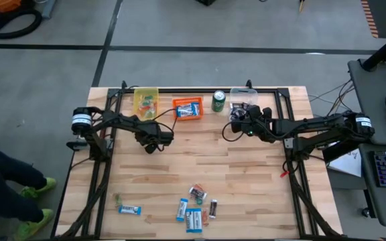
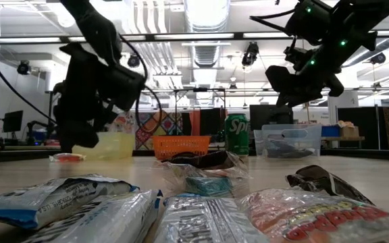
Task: Organize candy in baskets
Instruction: Put the red gummy into the yellow bin
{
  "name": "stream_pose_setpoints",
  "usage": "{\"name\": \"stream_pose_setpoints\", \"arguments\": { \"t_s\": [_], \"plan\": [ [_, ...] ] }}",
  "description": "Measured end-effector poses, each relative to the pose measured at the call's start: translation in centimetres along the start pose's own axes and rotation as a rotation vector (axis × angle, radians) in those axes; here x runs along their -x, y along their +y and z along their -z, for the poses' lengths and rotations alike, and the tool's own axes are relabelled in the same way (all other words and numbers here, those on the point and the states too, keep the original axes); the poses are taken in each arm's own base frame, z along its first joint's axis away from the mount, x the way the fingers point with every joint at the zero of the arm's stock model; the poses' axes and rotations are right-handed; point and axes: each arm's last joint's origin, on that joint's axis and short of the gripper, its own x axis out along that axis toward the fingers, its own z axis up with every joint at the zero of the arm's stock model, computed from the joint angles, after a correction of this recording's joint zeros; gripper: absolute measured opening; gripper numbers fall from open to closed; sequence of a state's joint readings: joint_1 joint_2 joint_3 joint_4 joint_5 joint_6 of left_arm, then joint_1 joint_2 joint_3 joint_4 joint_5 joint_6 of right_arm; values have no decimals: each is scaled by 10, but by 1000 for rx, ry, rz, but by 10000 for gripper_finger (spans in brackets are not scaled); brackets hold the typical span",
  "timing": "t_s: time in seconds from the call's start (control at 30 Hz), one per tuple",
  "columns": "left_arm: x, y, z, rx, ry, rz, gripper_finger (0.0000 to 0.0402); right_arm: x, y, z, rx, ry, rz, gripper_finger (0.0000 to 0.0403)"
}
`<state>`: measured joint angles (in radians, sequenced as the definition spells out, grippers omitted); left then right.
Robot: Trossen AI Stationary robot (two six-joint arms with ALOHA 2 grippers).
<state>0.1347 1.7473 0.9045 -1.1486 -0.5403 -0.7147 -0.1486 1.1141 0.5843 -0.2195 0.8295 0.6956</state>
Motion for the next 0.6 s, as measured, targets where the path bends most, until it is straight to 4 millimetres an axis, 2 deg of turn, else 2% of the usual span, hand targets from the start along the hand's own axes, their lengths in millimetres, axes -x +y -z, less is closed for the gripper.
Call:
{"name": "stream_pose_setpoints", "arguments": {
  "t_s": [0.27,0.6],
  "plan": [
    [-17,-5,4,-24,-22,31,173,0,0,0,-1,0,0,153],
    [-26,2,-1,-4,-7,46,157,0,1,0,-9,14,-27,153]
  ]
}}
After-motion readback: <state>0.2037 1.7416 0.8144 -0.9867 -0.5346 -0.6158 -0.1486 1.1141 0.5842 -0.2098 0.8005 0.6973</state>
